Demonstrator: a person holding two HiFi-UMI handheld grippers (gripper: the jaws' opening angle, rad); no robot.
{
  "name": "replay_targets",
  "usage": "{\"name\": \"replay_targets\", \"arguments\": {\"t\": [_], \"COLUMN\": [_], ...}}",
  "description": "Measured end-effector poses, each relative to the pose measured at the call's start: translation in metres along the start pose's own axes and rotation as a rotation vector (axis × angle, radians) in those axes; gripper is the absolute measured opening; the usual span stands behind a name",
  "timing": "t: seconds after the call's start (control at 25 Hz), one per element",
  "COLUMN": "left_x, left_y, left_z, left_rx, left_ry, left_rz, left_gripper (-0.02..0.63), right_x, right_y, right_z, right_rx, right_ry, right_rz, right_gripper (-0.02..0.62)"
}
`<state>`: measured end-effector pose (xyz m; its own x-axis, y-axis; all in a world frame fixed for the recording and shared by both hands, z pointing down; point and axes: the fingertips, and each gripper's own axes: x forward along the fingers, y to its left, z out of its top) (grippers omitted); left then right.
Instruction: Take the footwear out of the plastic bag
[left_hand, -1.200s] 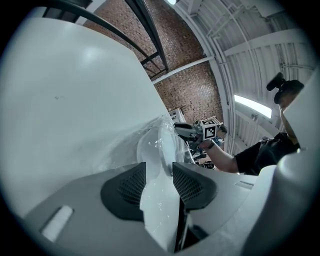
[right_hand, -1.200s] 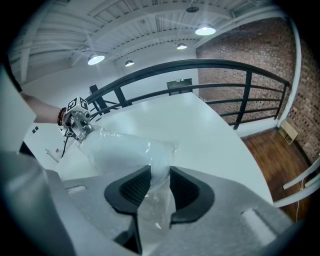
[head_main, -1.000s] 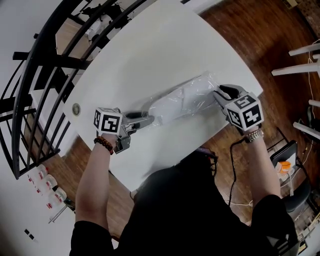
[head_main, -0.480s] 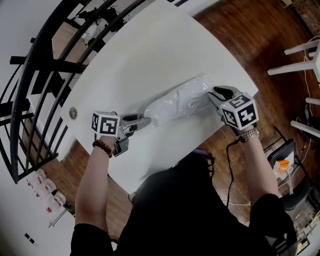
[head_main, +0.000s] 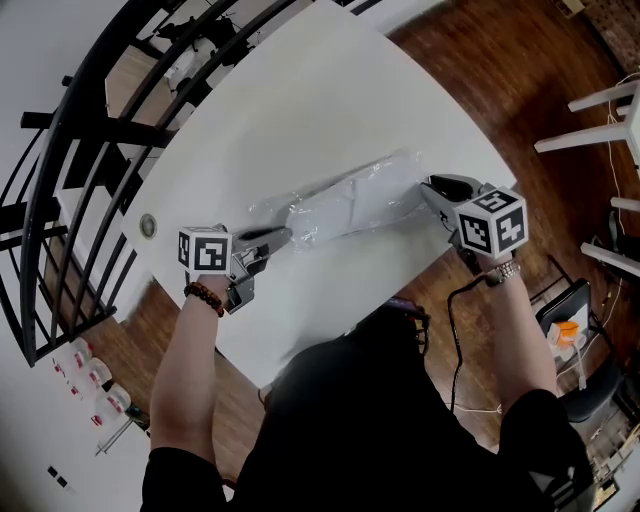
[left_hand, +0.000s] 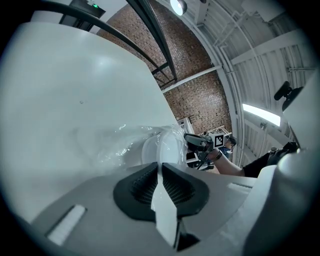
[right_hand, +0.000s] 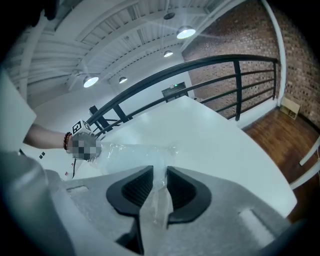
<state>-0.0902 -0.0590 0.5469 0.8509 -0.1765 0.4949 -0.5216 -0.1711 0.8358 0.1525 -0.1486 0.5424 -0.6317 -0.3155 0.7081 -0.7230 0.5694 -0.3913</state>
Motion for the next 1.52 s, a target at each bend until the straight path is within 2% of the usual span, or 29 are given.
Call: {"name": "replay_targets", "arguments": {"t": [0.44, 1.0, 1.52], "left_x": [-0.007, -0.034, -0.059], "left_y": [0.003, 0.007, 0.005], "left_z": [0.001, -0.007, -0.016], "left_rx": [0.014, 0.010, 0.006], "left_ry": [-0.022, -0.072, -0.149], "left_rz": [0.019, 0.056, 0.093], "left_gripper": [0.044, 0.041, 0.040], "right_x": [-0.005, -0.019, -0.041], "right_y": [-0.002, -0.013, -0.044], "right_z": [0.002, 0.004, 0.001], "right_rx": [0.025, 0.019, 0.048], "right_ry": [-0.019, -0.027, -0.037], "right_rz": [0.010, -0.060, -0.190], "right_gripper": [-0.003, -0.006, -0.007]}}
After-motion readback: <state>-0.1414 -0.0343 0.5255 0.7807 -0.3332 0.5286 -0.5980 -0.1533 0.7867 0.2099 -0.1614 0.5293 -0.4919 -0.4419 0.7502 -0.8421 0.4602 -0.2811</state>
